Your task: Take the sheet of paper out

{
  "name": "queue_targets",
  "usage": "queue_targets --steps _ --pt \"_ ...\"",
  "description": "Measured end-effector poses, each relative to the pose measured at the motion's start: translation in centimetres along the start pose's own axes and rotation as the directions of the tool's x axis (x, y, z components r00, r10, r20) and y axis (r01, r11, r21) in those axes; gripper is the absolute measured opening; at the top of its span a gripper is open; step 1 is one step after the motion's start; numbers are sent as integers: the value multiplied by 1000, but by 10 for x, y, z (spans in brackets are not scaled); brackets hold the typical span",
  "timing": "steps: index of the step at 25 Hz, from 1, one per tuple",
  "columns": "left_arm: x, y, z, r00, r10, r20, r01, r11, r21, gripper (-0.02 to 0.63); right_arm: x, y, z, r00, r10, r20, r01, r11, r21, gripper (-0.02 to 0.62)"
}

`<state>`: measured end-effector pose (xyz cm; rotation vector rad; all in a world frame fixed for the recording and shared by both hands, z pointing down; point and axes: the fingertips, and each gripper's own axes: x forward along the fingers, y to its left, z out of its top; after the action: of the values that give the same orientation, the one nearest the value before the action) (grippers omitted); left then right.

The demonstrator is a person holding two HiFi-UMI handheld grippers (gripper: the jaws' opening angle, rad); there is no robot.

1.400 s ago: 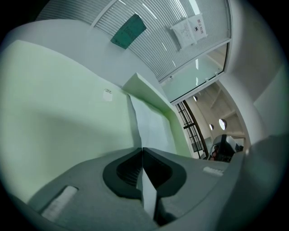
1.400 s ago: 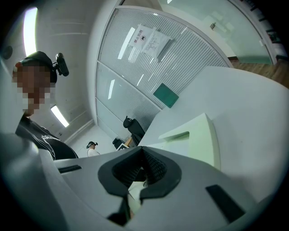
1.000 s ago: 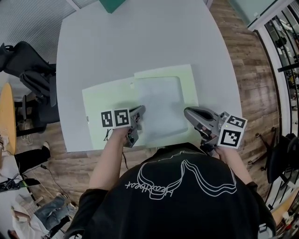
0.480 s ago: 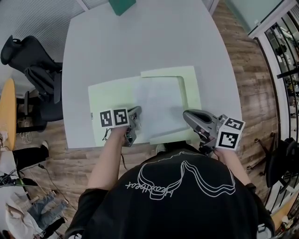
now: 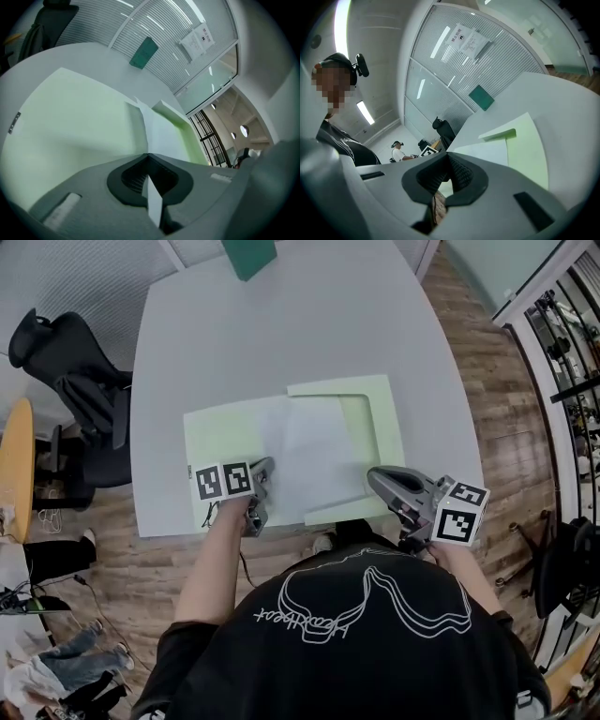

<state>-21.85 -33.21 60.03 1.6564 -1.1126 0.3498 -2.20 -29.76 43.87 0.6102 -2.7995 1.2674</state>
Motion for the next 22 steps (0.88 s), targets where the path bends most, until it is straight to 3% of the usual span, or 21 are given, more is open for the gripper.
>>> queue_targets --steps 22 --pt "-53 45 -1 988 90 124 -92 996 13 13 -1 25 -43 999 -50 9 49 999 23 8"
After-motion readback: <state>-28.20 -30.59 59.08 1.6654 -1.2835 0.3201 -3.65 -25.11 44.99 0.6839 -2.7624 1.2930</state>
